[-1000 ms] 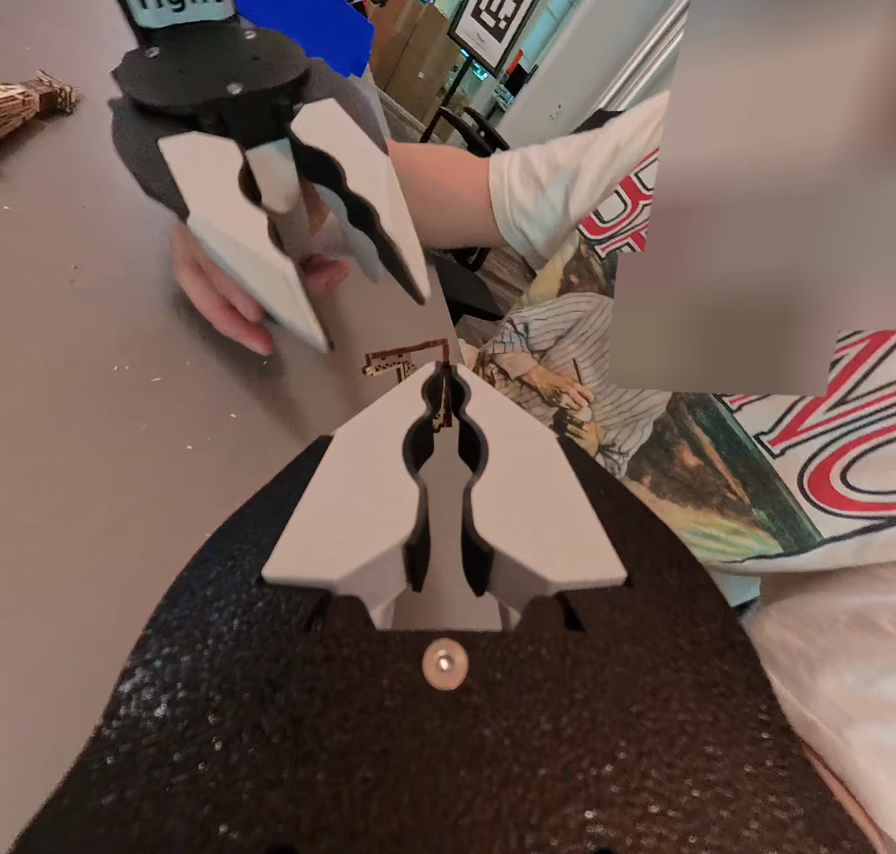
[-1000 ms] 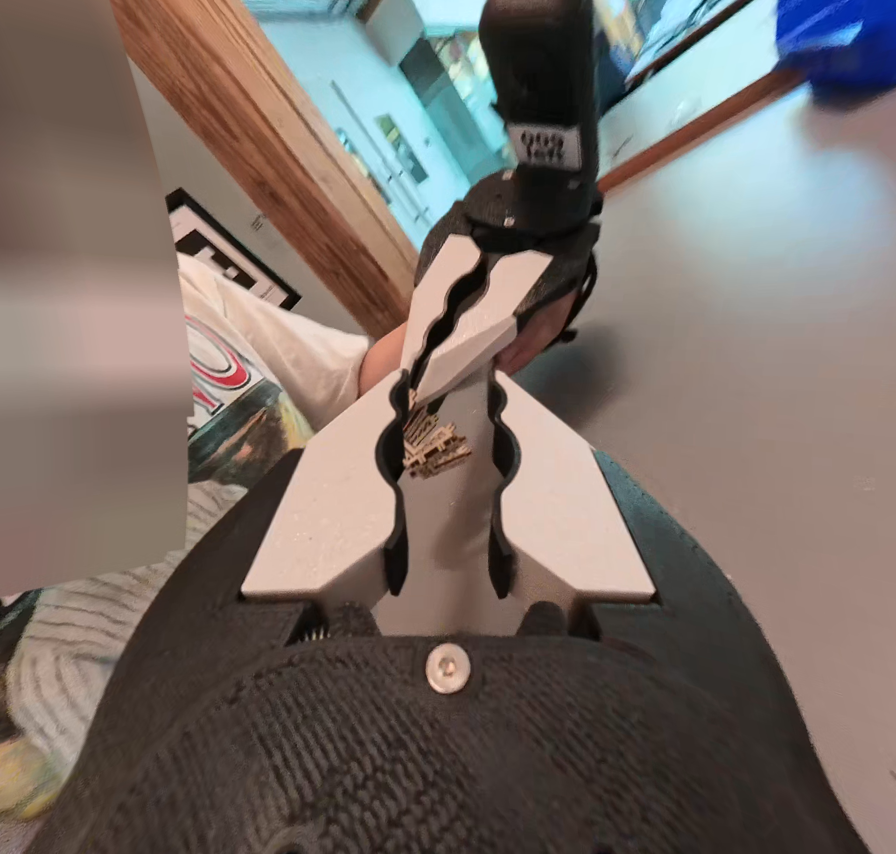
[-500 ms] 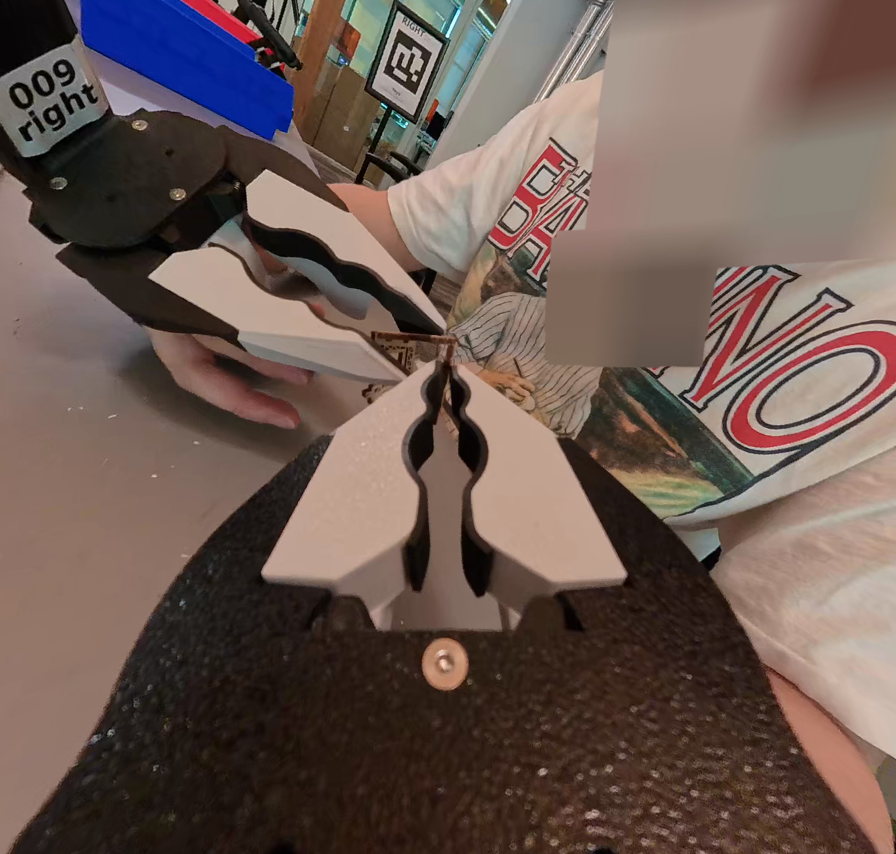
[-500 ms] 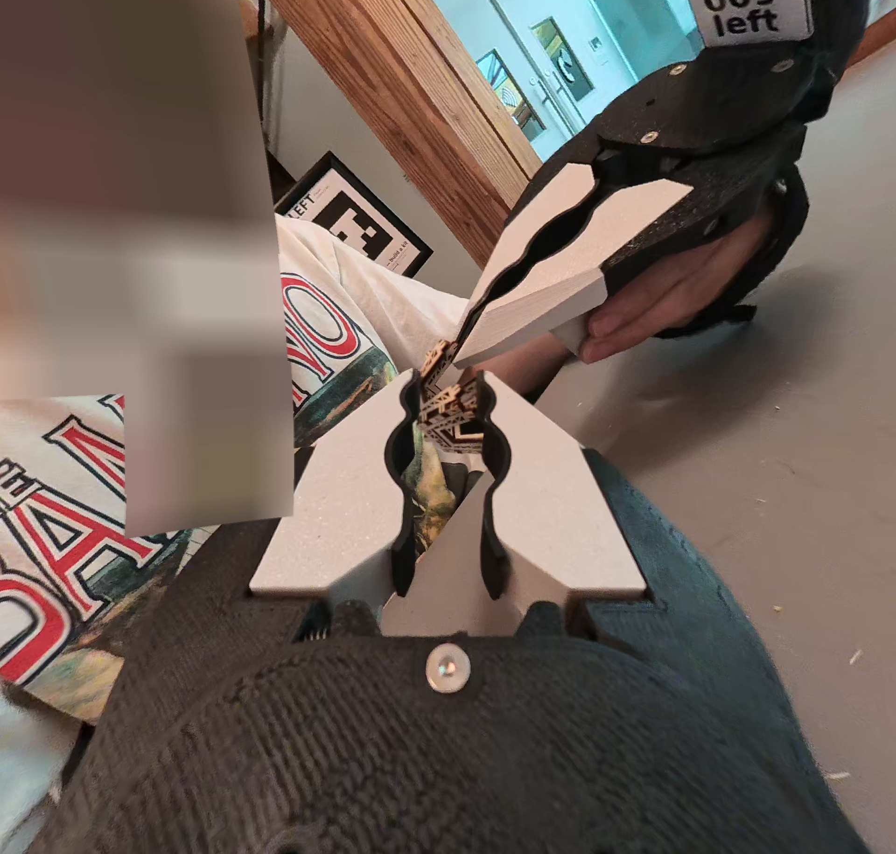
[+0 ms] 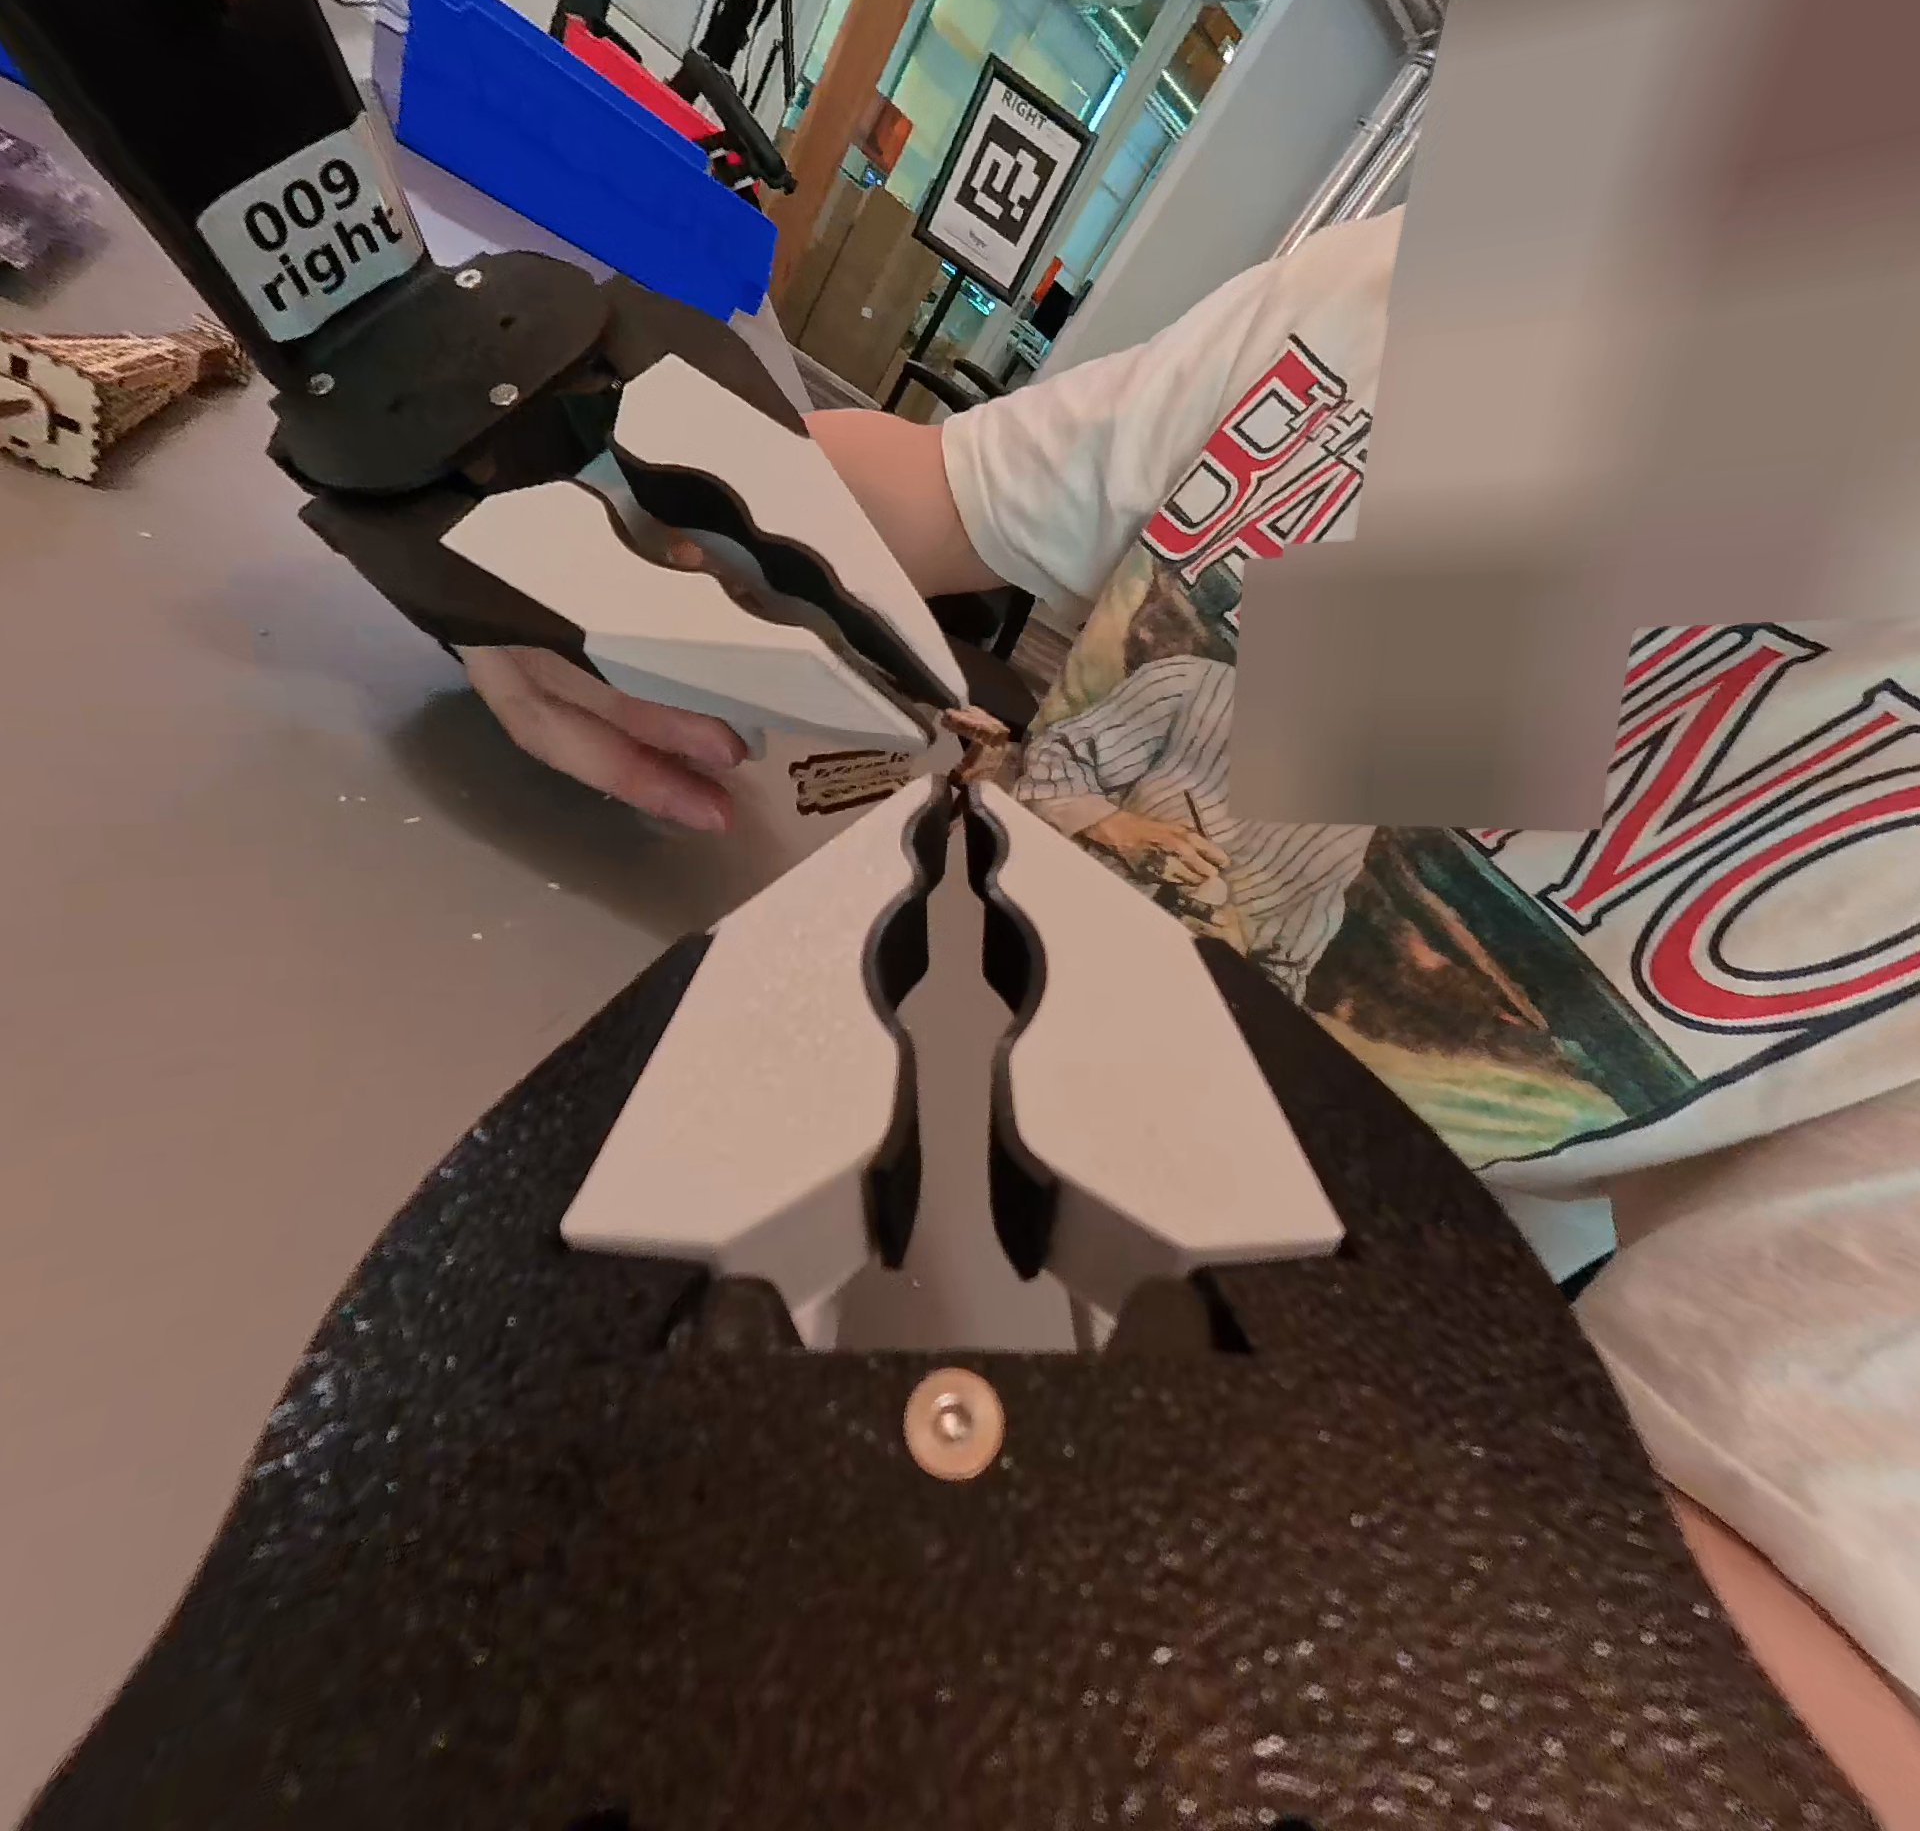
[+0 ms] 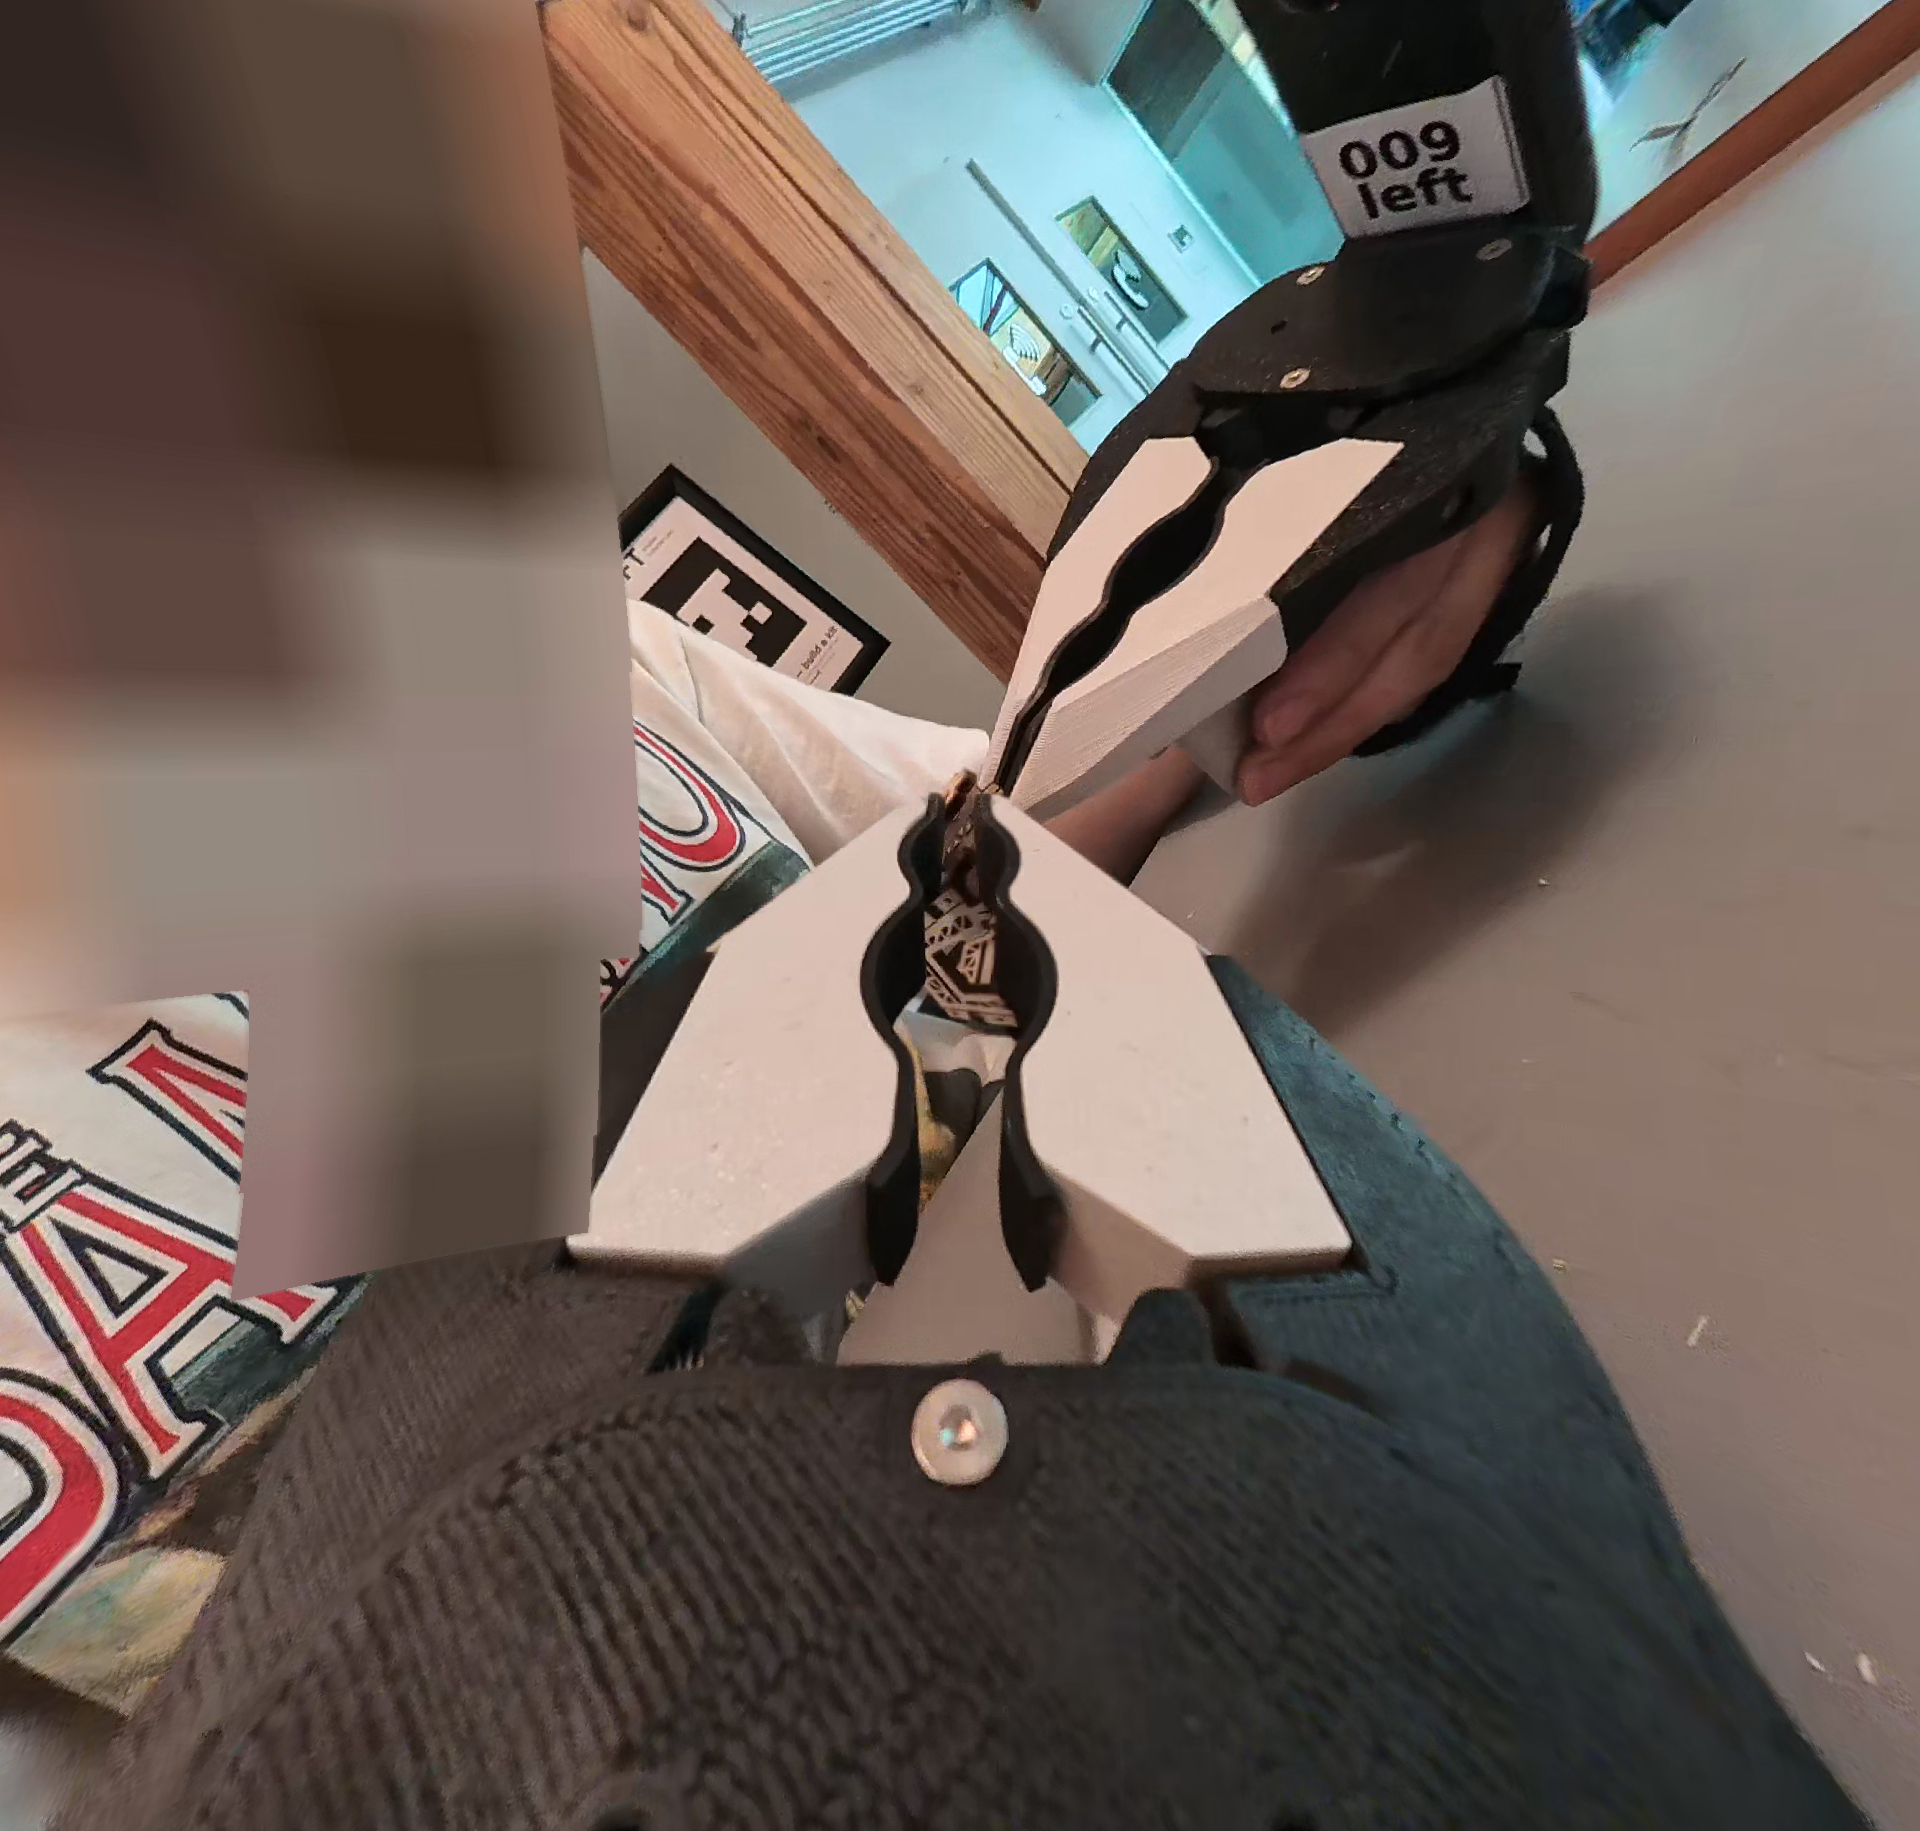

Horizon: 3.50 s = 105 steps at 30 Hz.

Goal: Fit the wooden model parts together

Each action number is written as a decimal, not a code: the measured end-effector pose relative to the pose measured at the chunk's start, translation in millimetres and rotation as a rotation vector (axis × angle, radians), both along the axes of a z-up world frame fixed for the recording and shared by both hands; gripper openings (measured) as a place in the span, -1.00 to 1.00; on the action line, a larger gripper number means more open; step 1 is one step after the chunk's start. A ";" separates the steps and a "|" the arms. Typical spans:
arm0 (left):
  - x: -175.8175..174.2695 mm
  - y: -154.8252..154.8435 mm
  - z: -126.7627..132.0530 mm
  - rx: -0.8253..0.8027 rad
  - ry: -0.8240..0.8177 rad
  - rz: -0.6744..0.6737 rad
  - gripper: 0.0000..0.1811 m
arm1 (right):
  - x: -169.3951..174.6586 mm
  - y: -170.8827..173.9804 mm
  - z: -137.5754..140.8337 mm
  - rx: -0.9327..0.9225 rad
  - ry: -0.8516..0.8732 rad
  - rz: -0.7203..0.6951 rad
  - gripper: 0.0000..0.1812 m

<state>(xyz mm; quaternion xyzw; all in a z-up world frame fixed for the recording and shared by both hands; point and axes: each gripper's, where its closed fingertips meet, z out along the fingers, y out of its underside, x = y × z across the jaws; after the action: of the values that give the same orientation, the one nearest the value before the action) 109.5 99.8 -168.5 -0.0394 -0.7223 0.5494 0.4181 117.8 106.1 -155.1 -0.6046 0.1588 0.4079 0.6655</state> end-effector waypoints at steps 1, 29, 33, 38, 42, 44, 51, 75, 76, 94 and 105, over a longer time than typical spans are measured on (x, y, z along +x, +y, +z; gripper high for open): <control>1.3 -0.5 0.7 0.000 0.001 0.007 -1.00 | 1.7 -0.6 0.7 0.006 0.007 -0.007 -0.96; -19.0 1.8 -60.5 0.406 -0.422 -0.017 -0.70 | 22.6 -19.1 -16.2 -0.136 -0.072 -0.203 -0.77; -25.9 -11.2 -60.2 0.368 -0.367 -0.041 -0.72 | 18.3 -24.5 -19.3 -0.151 -0.042 -0.232 -0.81; -34.1 -24.5 -67.5 0.394 -0.328 -0.057 -0.74 | 16.5 -33.8 -19.3 -0.154 -0.044 -0.281 -0.79; -30.9 -28.8 -71.9 0.439 -0.287 -0.039 -0.97 | 13.7 -42.7 -5.9 -0.054 -0.055 -0.284 -0.75; -28.2 -26.2 -64.1 0.372 -0.286 -0.044 -1.00 | 13.7 -45.8 -2.6 -0.026 -0.054 -0.288 -0.75; -25.2 -6.3 3.7 -0.105 -0.138 -0.086 -1.00 | -3.7 -48.3 18.3 0.149 -0.075 -0.220 -0.73; -49.8 -4.0 7.3 -0.166 -0.189 -0.219 -1.00 | -33.3 -5.4 8.6 0.053 -0.105 -0.113 -0.82; -49.8 -3.8 7.5 -0.165 -0.190 -0.217 -1.00 | -33.5 -5.3 8.7 0.054 -0.105 -0.111 -0.82; -45.8 -5.6 15.8 -0.188 -0.118 -0.191 -1.00 | -25.8 -13.4 17.1 0.110 -0.138 -0.176 -0.75; -57.2 1.7 1.8 -0.102 -0.067 -0.294 -1.00 | -47.3 -11.3 0.7 -0.040 -0.284 -0.074 -0.75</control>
<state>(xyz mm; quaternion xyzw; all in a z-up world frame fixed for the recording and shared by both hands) 52.4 101.5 -166.7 -0.1844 -0.6934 0.5168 0.4670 70.5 94.8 -154.4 -0.6632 0.0932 0.2903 0.6835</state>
